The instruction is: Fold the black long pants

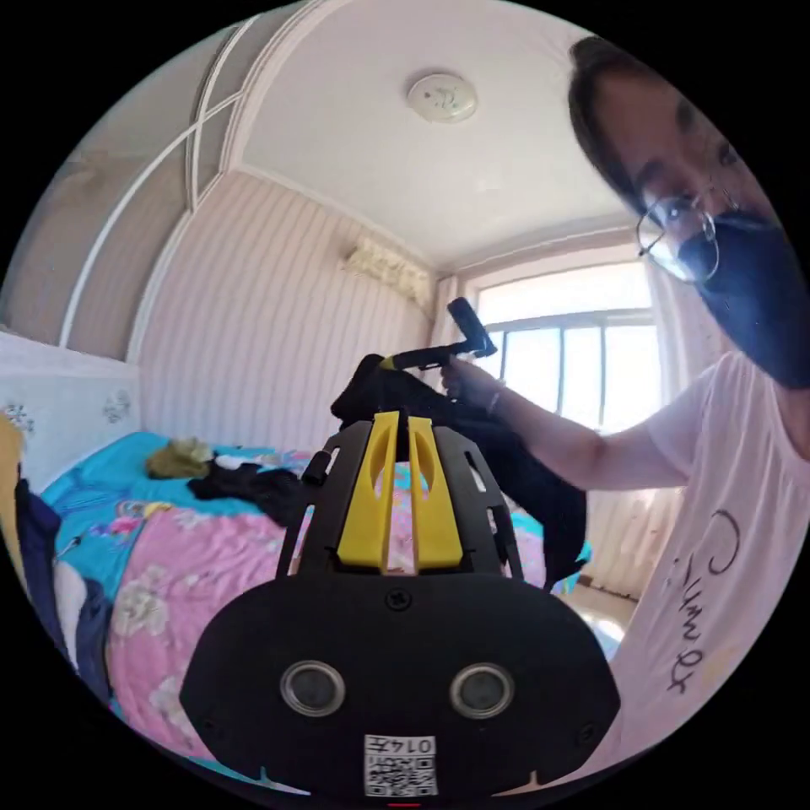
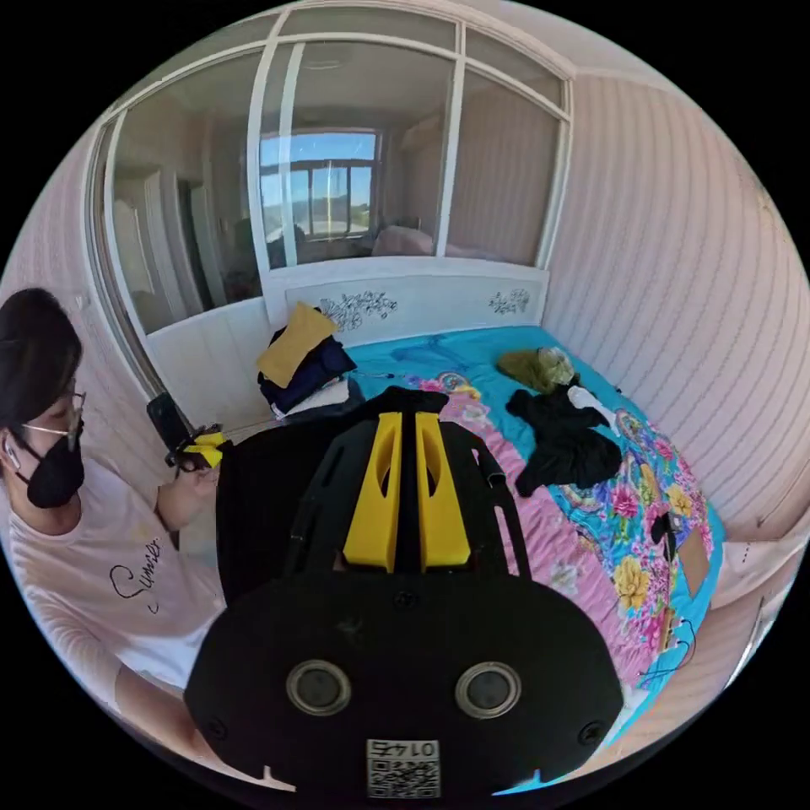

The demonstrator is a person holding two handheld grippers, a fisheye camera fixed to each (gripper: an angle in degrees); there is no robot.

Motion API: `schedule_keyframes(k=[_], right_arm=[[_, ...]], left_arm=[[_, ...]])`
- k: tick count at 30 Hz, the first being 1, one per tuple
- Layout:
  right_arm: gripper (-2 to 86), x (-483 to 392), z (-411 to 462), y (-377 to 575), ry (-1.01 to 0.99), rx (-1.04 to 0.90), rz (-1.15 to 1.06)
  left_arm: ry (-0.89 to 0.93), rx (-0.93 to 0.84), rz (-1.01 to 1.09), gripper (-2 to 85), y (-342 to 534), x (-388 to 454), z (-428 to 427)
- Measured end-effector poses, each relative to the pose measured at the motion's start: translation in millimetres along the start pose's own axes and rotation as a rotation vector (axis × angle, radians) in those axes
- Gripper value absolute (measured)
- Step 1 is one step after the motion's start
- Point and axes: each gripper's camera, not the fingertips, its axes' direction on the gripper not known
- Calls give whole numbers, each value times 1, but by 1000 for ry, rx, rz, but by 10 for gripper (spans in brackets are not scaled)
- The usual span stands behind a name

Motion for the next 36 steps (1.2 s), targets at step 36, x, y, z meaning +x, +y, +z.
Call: schedule_keyframes(k=[36], right_arm=[[64,4,258,197,-45,-404,304]], left_arm=[[-581,-695,-336,-4,292,-249,27]])
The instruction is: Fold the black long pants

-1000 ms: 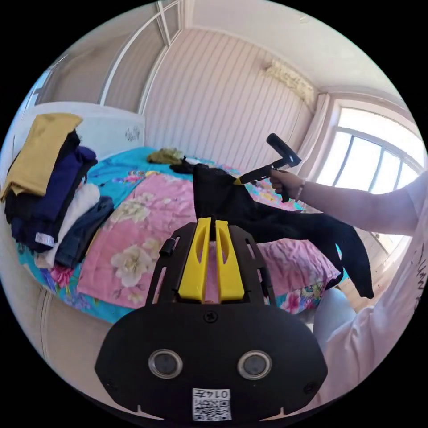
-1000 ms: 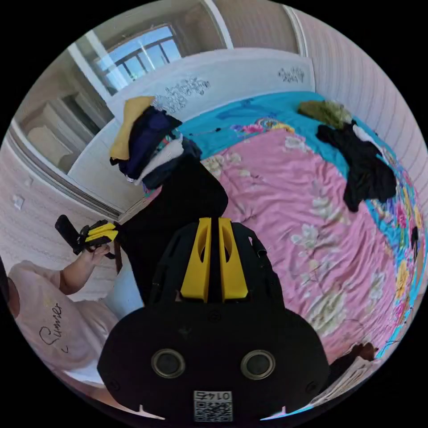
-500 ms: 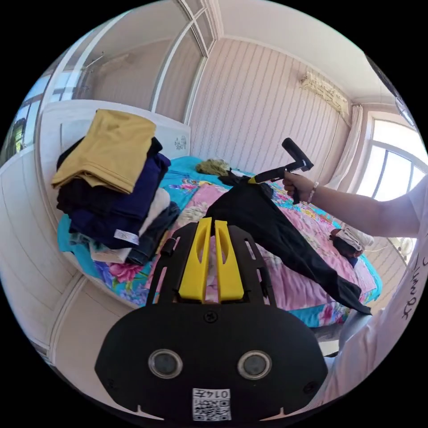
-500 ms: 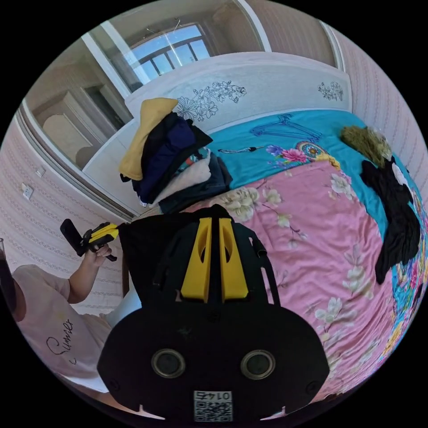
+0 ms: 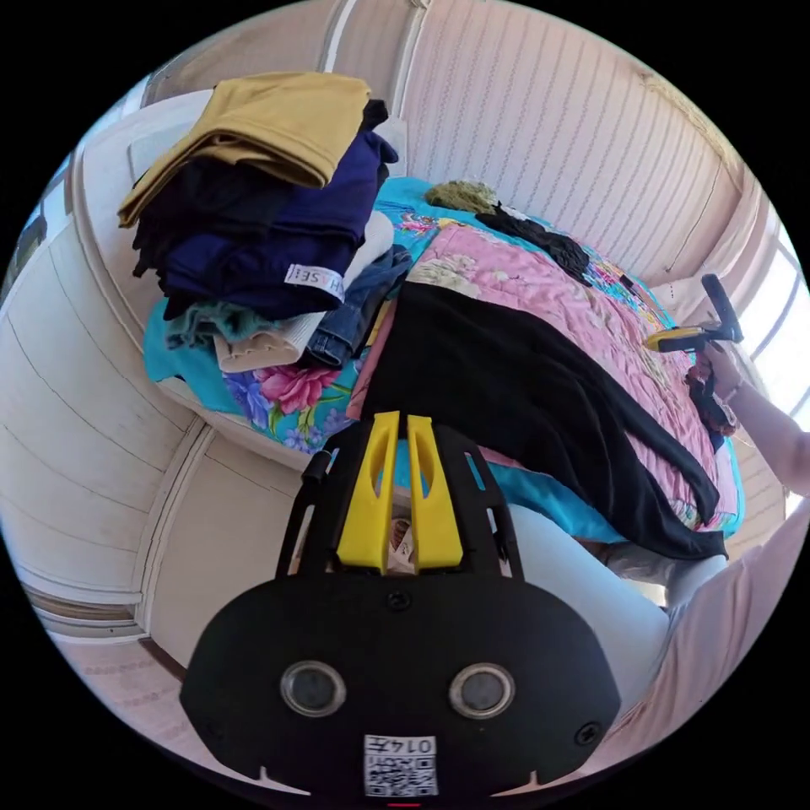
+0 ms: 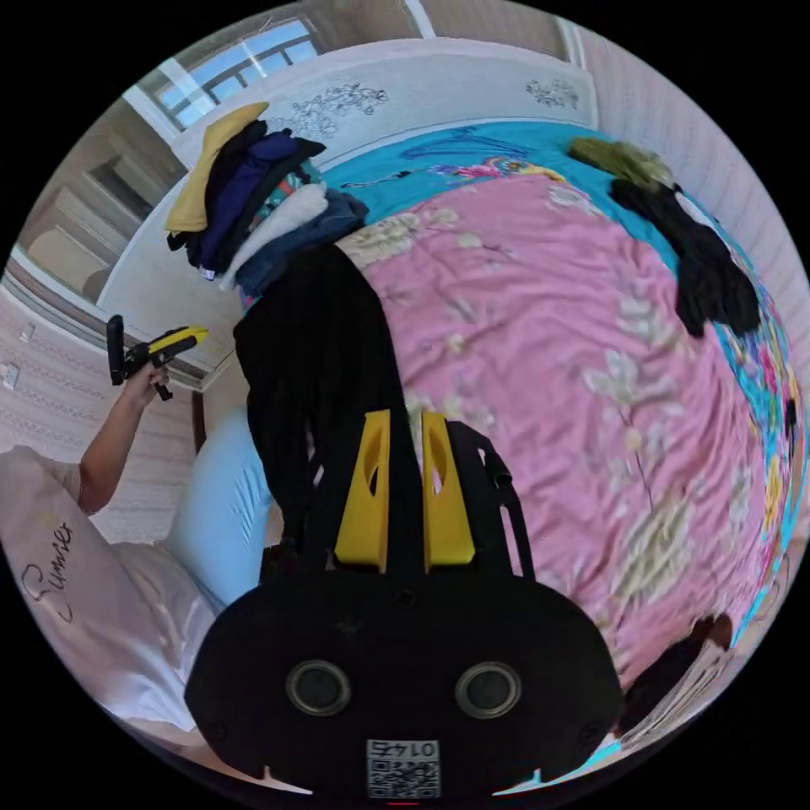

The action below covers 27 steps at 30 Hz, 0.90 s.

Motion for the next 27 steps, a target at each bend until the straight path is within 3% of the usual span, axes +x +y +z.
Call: schedule_keyframes(k=[6,12,18,27], right_arm=[[71,71,-47,240,191,-40,505],[81,76,-54,417,210,30,824],[101,87,-24,487,100,185,934],[47,119,14,506,29,200,887]], left_arm=[[102,-13,305,-1,-20,112,25],[306,-64,575,23,-42,273,108],[298,-159,746,59,-47,403,196],[199,-292,808,58,-33,463,276]])
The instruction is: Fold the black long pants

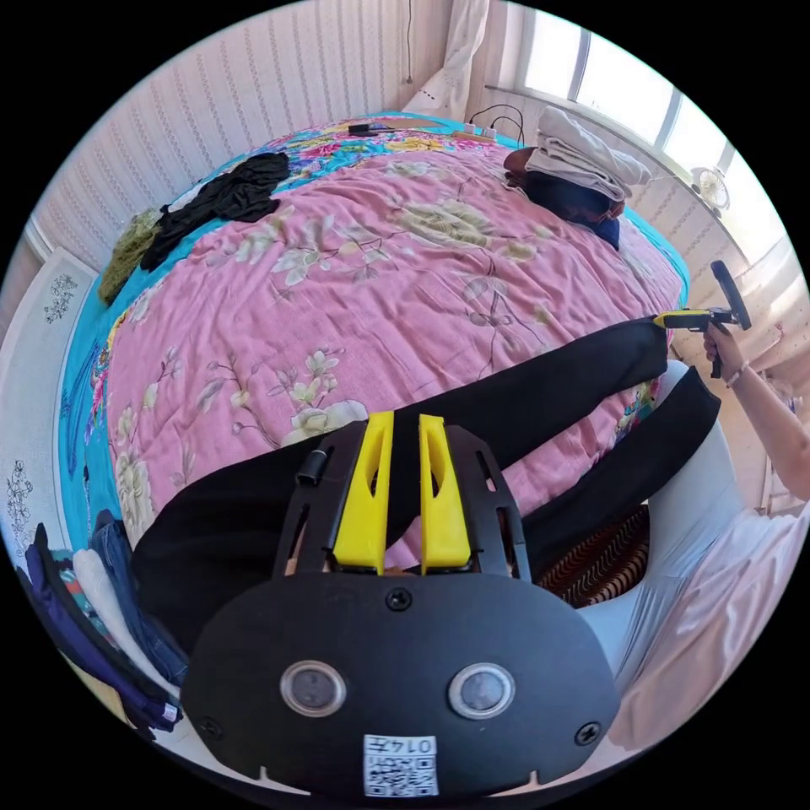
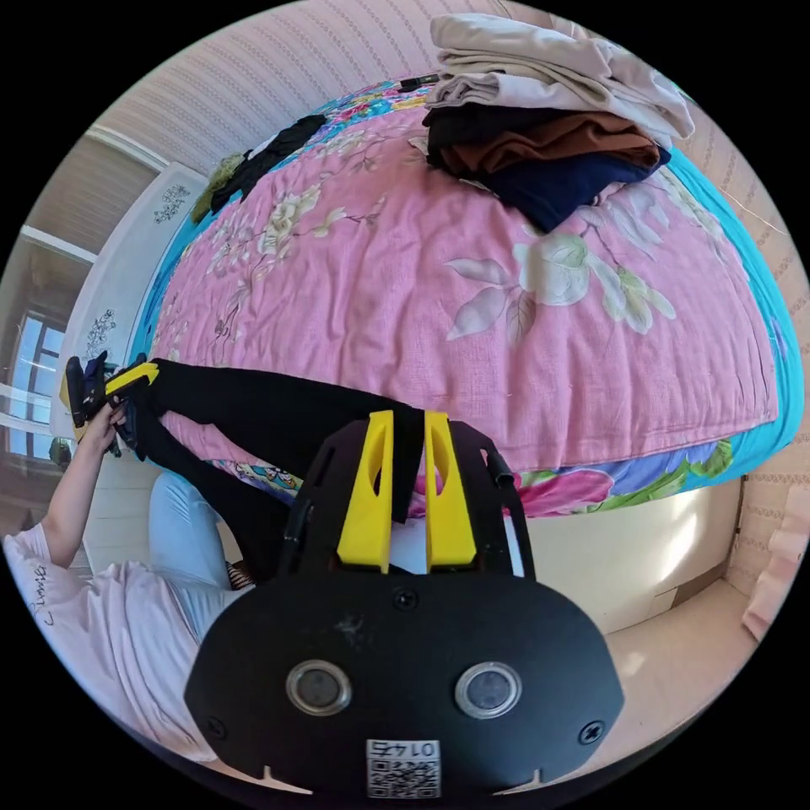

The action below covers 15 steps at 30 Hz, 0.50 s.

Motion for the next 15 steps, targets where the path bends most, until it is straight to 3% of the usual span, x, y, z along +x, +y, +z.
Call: schedule_keyframes(k=[6,15], right_arm=[[33,34,-43,-13,-111,170,37],[81,73,-5,-44,-13,92,70]], left_arm=[[-20,-31,68,58,-11,12,31],[-29,-85,59,60,-22,4,109]])
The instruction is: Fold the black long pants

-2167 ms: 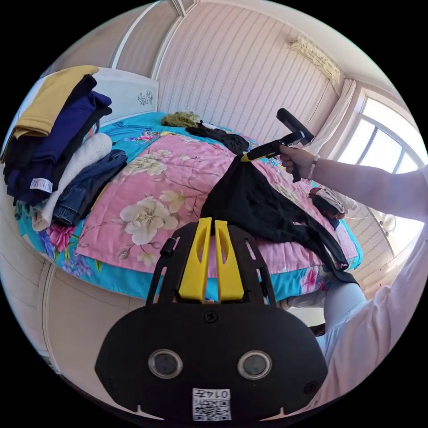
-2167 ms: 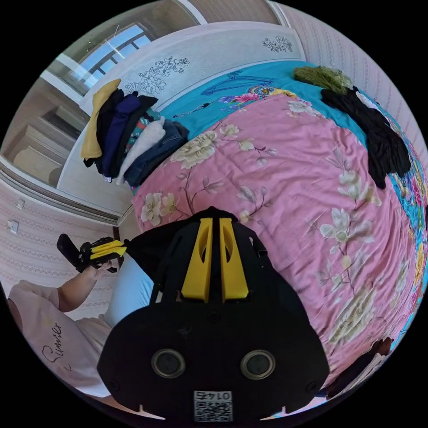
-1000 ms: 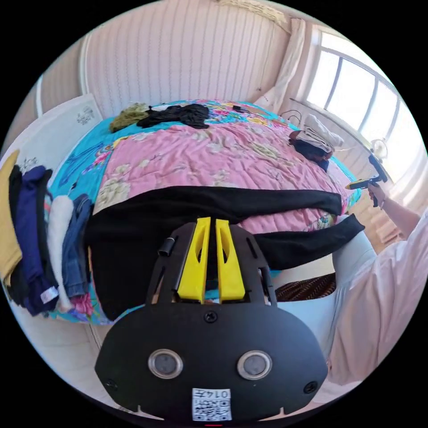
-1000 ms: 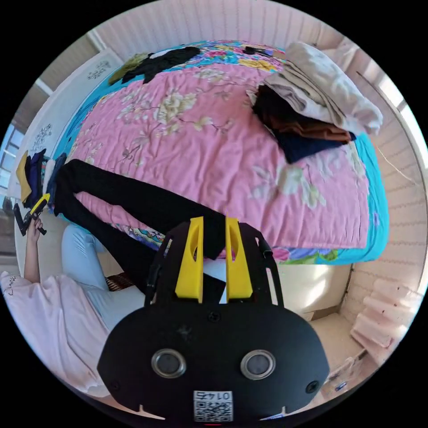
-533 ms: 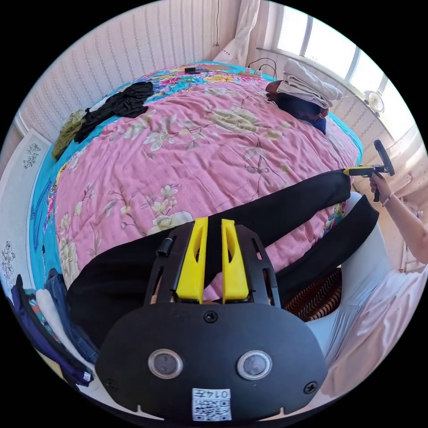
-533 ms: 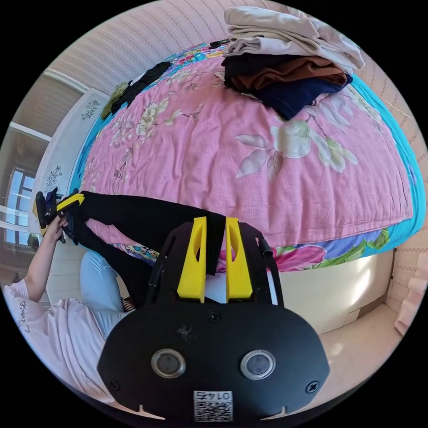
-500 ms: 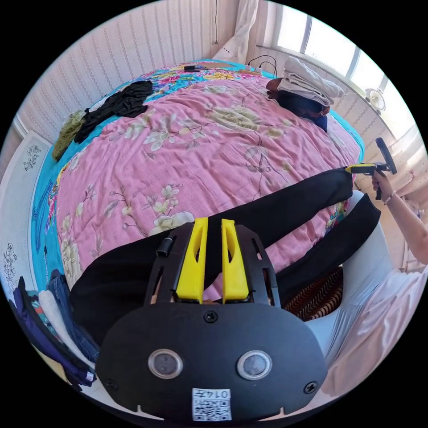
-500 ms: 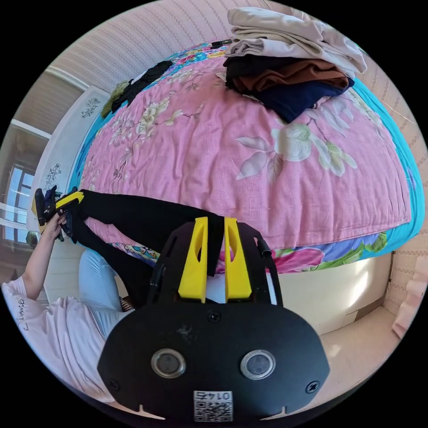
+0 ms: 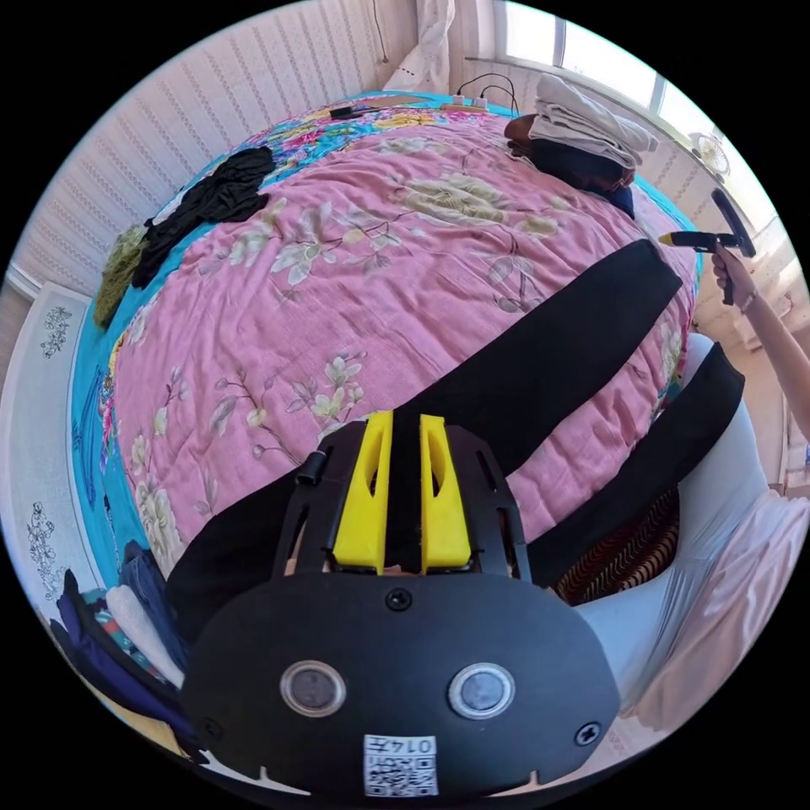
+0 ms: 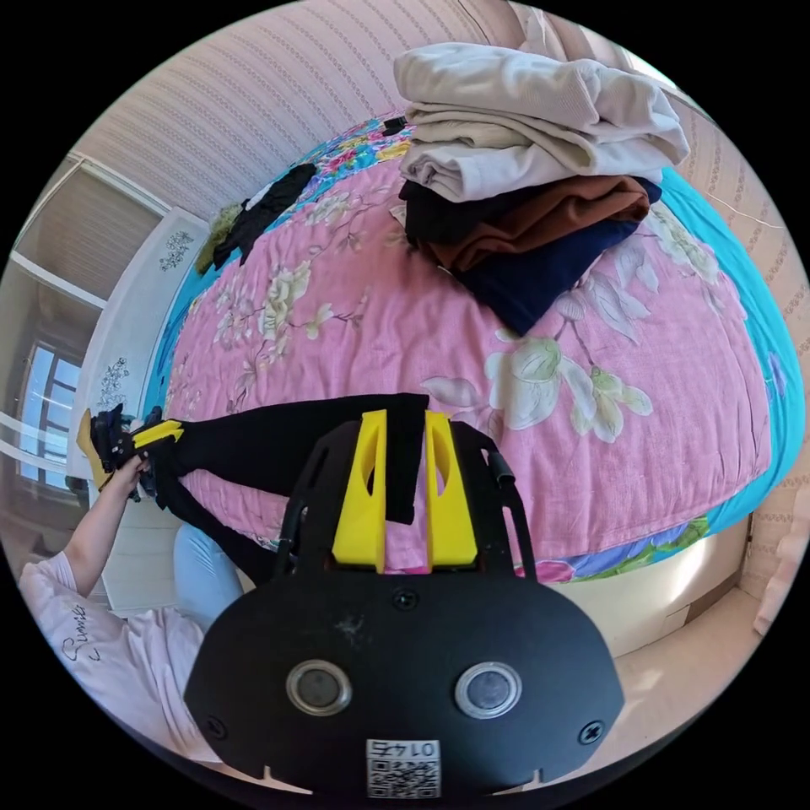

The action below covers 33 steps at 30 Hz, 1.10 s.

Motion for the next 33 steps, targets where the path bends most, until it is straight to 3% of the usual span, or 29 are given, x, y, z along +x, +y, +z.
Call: schedule_keyframes(k=[5,10,18,25,28,33], right_arm=[[92,12,33,-7,-32,-87,-26],[35,18,35,-15,-13,-103,-62],[17,32,4,-80,-88,-4,-118],[29,38,38,-138,-24,13,-45],[46,38,27,-115,-86,43,-97],[59,53,19,-9,3,-116,-159]], left_arm=[[25,-69,-5,57,-12,-1,58],[77,-48,-3,0,-11,0,63],[79,122,-155,-8,-47,-50,31],[122,-103,-228,21,-73,-57,122],[109,-31,-181,33,-66,-43,103],[91,70,91,41,-13,39,41]])
